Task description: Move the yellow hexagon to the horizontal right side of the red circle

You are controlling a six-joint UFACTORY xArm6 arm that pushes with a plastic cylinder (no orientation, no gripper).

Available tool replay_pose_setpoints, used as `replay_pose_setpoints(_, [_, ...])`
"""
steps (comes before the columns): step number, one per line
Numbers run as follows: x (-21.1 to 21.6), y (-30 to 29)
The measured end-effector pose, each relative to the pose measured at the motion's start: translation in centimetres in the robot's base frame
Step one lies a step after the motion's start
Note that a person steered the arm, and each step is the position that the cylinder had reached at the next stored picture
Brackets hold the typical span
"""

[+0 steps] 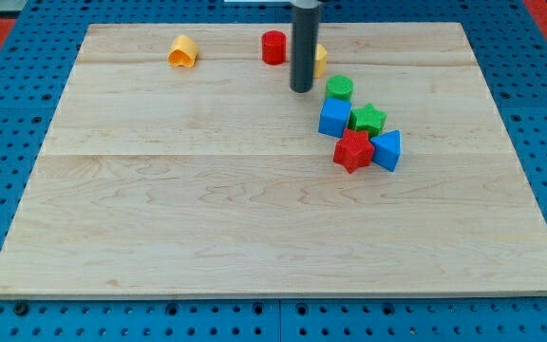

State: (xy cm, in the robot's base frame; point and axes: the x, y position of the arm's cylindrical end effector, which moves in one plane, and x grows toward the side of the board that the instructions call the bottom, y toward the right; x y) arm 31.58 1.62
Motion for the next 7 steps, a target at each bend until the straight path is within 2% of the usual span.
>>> replay_pose_setpoints(1, [-1.8, -2.6])
replay_pose_setpoints(3, [-5.2, 6.2])
replay_pose_setpoints(5, [-3.2, 6.8])
replay_pose_setpoints(6, [-6.9, 8.1])
replay_pose_setpoints(7, [-5.9, 8.1])
